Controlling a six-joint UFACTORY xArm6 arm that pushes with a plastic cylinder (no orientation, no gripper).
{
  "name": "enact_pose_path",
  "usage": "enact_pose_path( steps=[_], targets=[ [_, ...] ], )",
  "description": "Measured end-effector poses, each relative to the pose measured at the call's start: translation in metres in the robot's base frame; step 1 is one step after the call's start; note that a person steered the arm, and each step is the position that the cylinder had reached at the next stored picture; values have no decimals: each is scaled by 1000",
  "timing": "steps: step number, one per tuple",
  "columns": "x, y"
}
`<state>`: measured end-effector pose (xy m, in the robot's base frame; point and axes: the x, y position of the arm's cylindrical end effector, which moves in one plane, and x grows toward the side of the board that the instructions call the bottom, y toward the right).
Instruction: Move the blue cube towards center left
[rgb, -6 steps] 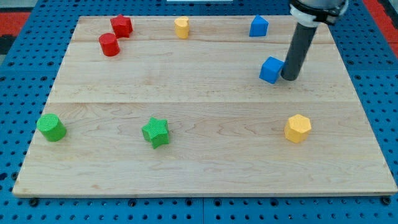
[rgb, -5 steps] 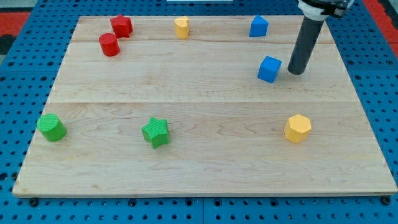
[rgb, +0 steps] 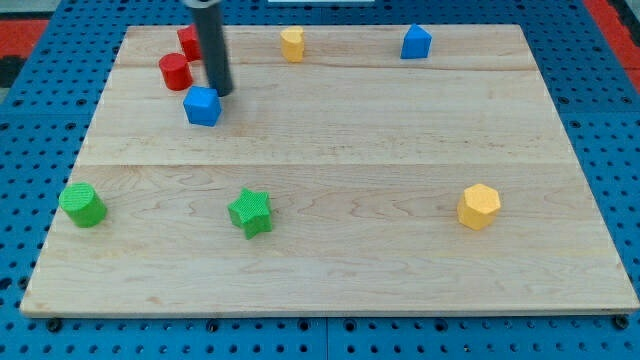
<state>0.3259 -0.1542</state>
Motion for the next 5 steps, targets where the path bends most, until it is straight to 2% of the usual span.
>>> enact_pose_path(
  steps=[1,2,3,4,5],
  targets=[
    [43,-53],
    [36,1],
    [64,65],
    [95,47],
    [92,2]
  ],
)
